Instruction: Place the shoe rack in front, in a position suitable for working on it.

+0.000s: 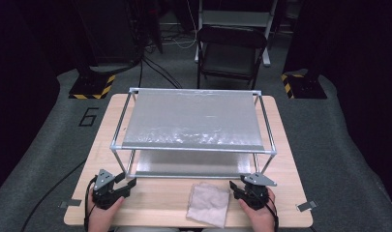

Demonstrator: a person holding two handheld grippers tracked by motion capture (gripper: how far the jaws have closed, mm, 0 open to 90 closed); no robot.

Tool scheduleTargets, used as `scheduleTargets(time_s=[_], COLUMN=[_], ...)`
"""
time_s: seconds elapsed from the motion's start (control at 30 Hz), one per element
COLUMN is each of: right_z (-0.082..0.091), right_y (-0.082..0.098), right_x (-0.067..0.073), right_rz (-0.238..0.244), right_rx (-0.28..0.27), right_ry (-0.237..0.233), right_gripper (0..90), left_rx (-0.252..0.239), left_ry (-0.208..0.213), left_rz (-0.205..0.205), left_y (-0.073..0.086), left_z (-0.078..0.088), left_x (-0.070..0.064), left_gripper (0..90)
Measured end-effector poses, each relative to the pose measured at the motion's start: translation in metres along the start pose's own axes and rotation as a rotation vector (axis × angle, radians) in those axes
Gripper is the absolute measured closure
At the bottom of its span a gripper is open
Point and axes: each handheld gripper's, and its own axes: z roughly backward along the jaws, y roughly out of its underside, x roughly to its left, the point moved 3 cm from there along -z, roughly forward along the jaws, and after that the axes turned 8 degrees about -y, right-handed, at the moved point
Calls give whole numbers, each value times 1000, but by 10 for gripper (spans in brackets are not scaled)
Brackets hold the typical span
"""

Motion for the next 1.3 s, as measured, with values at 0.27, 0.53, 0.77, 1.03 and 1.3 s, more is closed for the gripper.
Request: scheduleTargets(time_s=[0.27, 0.53, 0.77, 1.03, 1.3], right_z=[31, 61, 55, 43, 30], right_y=[0, 3, -10, -18, -24], right_x=[-19, -46, -64, -64, -42], right_rz=[-78, -117, -101, -132, -50], right_rx=[23, -18, -75, -93, -53], right_ry=[-7, 100, 84, 46, 13], right_gripper=[584, 547, 533, 768, 781], left_rx=[-22, -76, -78, -93, -75], left_ry=[-37, -55, -67, -128, -133], left_rz=[59, 63, 57, 62, 112], left_y=[-5, -26, -42, -51, -67], left_z=[14, 20, 12, 5, 16], left_x=[13, 22, 20, 25, 45], left_gripper=[484, 492, 656, 793, 497])
